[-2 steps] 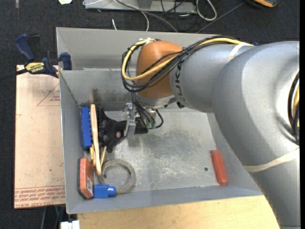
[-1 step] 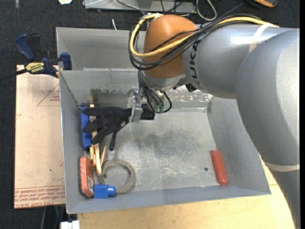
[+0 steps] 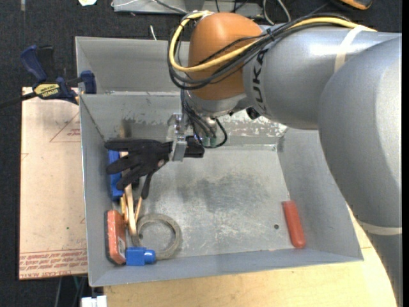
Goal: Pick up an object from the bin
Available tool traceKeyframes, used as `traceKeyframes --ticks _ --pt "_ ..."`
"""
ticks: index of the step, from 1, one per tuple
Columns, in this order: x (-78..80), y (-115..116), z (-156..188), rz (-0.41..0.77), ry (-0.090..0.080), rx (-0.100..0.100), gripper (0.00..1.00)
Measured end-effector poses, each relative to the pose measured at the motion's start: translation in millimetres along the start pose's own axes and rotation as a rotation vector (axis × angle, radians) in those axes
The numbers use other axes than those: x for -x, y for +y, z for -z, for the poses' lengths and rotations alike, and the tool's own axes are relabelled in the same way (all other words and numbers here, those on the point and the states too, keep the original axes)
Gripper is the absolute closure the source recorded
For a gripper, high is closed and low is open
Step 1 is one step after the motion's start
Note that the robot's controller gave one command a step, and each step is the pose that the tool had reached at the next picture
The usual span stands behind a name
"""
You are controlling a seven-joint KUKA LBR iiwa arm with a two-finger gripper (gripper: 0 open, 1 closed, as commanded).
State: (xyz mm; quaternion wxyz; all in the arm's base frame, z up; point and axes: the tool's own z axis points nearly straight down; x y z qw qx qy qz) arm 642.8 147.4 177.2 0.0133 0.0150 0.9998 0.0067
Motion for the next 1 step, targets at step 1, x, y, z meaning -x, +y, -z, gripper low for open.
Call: traceKeyframes --ticks 1 --pt "-5.6 16.9 -69.7 -0.085 -0.009 0.002 1.00"
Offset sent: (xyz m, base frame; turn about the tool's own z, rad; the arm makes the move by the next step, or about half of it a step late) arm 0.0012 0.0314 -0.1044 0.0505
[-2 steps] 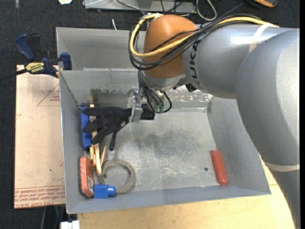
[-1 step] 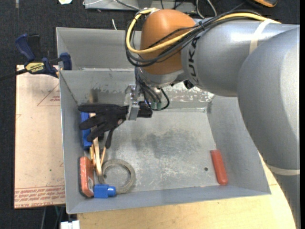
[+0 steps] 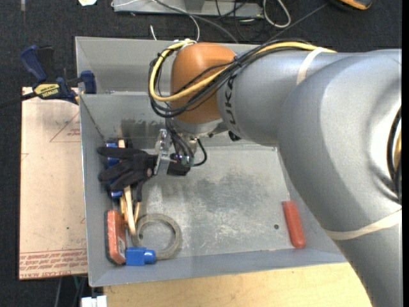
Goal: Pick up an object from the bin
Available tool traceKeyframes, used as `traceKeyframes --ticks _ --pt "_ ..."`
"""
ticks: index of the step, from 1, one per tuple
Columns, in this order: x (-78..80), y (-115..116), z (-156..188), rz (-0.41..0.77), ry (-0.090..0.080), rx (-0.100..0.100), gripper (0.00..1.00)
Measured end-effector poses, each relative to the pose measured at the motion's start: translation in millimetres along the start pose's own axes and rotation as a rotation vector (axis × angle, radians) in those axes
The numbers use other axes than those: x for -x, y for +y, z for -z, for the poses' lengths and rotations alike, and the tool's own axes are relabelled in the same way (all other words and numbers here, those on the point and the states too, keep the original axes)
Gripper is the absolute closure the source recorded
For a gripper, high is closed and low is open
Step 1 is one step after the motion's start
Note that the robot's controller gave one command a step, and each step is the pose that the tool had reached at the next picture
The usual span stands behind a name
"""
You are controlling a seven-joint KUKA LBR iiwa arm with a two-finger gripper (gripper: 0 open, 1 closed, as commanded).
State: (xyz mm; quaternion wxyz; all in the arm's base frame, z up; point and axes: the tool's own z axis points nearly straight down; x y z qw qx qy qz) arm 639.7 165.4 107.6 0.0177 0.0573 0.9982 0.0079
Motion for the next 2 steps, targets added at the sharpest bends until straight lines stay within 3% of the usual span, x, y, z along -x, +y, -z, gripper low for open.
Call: traceKeyframes --ticks 1,2 --pt "3.5 12.3 -33.5 0.033 -0.004 0.001 1.00" --pt "3.5 12.2 -33.3 0.033 -0.004 0.001 1.00"
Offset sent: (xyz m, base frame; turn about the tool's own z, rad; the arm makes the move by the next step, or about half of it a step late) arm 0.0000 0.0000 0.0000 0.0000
